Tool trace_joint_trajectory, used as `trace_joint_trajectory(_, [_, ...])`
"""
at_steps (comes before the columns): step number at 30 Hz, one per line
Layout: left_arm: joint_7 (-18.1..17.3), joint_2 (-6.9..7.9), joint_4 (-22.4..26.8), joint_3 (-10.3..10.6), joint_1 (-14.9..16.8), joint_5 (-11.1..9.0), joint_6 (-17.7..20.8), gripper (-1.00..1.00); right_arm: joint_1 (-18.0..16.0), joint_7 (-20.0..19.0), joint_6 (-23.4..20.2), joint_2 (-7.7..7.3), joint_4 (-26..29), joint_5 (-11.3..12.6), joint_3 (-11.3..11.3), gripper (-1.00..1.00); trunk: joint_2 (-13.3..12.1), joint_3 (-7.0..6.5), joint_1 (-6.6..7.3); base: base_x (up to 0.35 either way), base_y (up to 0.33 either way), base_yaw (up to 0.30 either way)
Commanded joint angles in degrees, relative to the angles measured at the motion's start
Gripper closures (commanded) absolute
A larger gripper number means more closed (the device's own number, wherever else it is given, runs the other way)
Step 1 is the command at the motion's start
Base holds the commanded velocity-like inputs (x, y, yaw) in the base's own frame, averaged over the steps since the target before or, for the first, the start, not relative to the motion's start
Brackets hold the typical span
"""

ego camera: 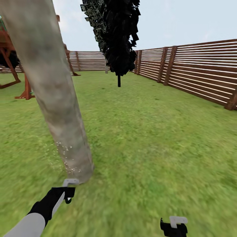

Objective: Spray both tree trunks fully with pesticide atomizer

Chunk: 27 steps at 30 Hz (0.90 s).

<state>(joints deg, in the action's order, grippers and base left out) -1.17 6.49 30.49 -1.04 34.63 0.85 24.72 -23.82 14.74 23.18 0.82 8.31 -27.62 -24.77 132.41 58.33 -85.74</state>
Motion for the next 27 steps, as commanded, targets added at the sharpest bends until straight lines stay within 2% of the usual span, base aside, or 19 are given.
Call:
trace_joint_trajectory(1, [1.08, -0.05, 0.11, -0.08, 0.0, -0.04, 0.04, 1.0, 0.0, -0.04, -0.04, 0.07, -0.05, 0.01, 0.02, -1.0, 0.0, 0.0, 0.0, -0.073, -0.277, 0.275])
trace_joint_trajectory(5, [3.33, -1.26, 1.39, -1.52, 0.0, -1.61, -0.15, 1.0, 0.0, -0.08, -0.07, 0.35, -0.06, 0.09, 0.03, -1.0, 0.0, 0.0, 0.0, -0.014, -0.277, 0.276])
trace_joint_trajectory(8, [4.44, -1.23, 1.91, -1.59, -0.04, -1.64, -0.11, 1.0, 0.0, -0.07, -0.07, 0.42, -0.09, 0.09, 0.02, -1.0, 0.0, 0.0, 0.0, -0.001, -0.277, 0.225])
trace_joint_trajectory(18, [4.6, -1.22, 2.21, -1.78, -0.88, -1.74, -0.2, 1.0, 0.0, -0.01, -0.07, -0.05, -0.05, 0.02, -0.02, -1.0, 0.0, 0.0, 0.0, 0.009, -0.277, 0.013])
trace_joint_trajectory(24, [4.55, -1.31, 2.22, -1.77, -0.88, -1.81, -0.54, 1.0, 0.0, 0.02, -0.01, -0.03, -0.05, 0.02, -0.02, -1.0, 0.0, 0.0, 0.0, 0.166, -0.247, 0.248])
trace_joint_trajectory(25, [4.53, -1.32, 2.06, -1.77, -0.88, -1.77, -1.26, 1.0, 0.0, 0.02, 0.01, -0.03, -0.05, 0.02, 0.01, -1.0, 0.0, 0.0, 0.0, 0.204, -0.223, 0.278])
trace_joint_trajectory(27, [4.4, -1.18, 1.51, -1.77, -0.88, -1.67, -5.97, 1.0, 0.0, 0.04, -0.01, -0.03, -0.05, 0.02, -0.01, -1.0, 0.0, 0.0, 0.0, 0.152, -0.158, 0.278])
